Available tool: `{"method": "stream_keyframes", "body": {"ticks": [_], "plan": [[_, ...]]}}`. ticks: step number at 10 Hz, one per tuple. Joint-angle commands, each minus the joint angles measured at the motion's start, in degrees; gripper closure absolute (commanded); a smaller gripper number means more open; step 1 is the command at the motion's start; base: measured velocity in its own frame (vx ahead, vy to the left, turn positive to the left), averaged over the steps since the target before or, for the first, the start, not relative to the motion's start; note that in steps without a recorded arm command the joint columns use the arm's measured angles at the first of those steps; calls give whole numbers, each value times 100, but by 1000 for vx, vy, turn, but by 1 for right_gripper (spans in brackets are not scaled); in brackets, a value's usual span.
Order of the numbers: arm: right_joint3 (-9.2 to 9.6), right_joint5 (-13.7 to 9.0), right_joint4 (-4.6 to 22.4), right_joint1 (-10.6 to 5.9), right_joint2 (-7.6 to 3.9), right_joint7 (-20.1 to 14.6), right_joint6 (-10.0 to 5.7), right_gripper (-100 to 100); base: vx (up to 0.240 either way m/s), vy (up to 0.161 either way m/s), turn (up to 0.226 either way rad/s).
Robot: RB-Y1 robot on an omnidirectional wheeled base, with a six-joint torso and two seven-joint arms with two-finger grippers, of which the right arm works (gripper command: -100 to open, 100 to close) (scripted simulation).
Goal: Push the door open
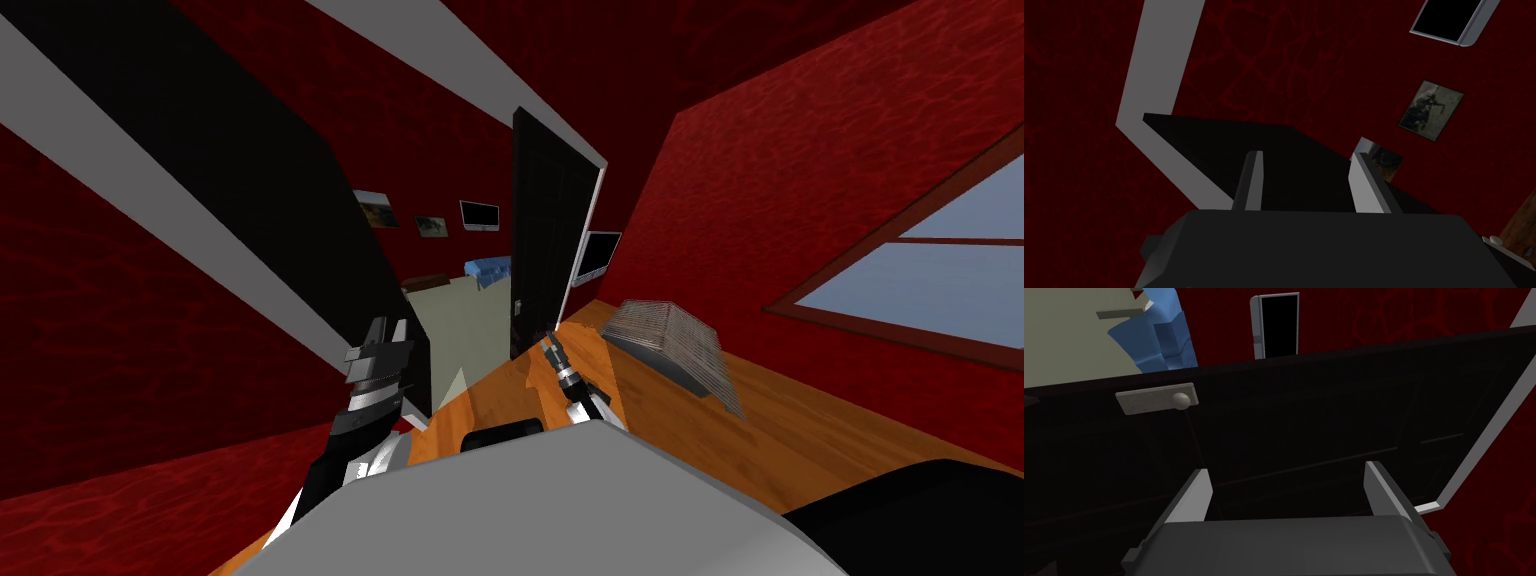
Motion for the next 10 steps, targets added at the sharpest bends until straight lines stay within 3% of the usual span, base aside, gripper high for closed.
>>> {"method": "stream_keyframes", "body": {"ticks": [1,10], "plan": [[24,8,197,-55,-41,-38,-71,-100,114,-17,53],[125,29,1296,-343,-293,-240,-505,-100,97,-17,66]]}}
